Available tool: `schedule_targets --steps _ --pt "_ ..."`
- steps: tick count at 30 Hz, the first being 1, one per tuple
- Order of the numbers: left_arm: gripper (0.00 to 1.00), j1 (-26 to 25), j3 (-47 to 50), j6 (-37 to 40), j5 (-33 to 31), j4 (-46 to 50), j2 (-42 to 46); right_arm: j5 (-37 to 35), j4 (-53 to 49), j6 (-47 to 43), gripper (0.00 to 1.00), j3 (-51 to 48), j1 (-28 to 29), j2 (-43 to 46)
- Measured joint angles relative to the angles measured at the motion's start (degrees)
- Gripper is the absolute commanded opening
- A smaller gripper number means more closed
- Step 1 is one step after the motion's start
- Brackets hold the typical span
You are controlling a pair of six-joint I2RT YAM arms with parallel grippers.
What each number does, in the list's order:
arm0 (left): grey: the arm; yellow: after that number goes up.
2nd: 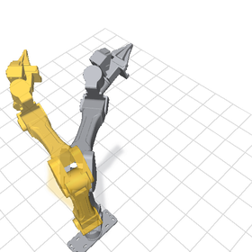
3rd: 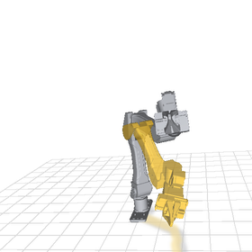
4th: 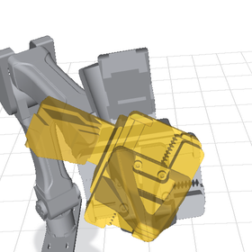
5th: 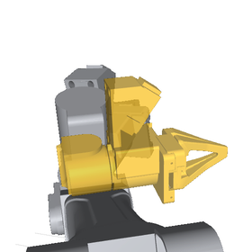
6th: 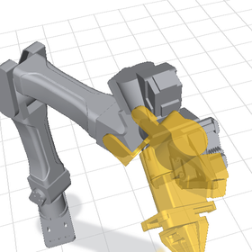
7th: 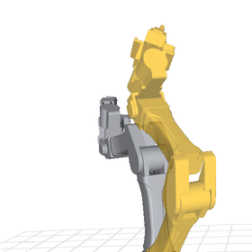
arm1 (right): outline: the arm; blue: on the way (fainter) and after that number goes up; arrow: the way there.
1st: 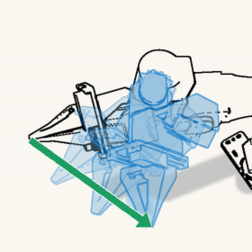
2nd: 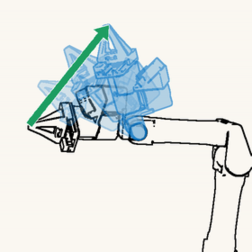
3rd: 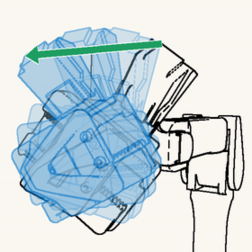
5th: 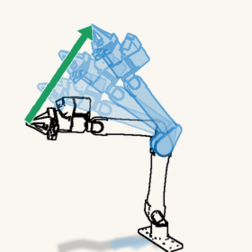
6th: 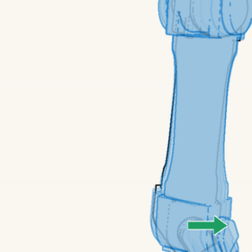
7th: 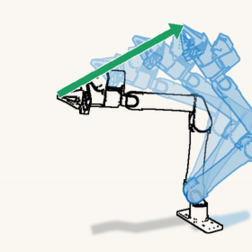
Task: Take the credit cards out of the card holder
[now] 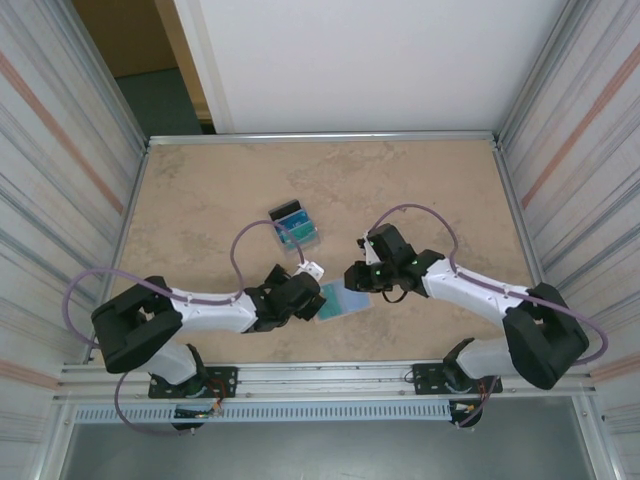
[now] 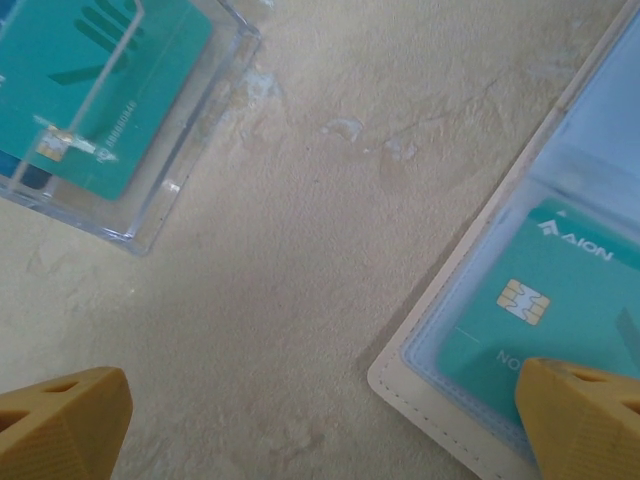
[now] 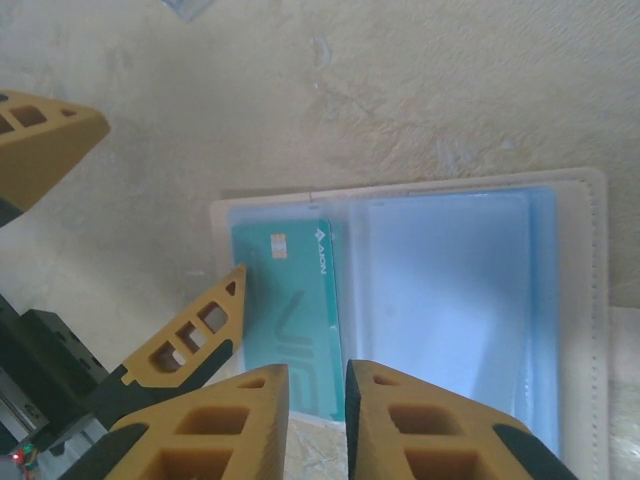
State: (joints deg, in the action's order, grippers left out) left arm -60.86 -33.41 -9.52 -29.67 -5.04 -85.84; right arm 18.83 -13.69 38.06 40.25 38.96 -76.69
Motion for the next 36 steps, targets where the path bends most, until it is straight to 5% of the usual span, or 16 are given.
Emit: schedule_targets --steps 14,36 --pt "0.99 0.04 -0.22 -0.66 -0.48 -2.58 -1.53 8.28 6.03 3.54 0.18 0.0 -0.09 -9.16" --pt "0.99 -0.02 0.04 0.26 -2.21 -4.42 -2.25 9.05 6.34 3.52 0.17 -0.31 -0.11 -14.4"
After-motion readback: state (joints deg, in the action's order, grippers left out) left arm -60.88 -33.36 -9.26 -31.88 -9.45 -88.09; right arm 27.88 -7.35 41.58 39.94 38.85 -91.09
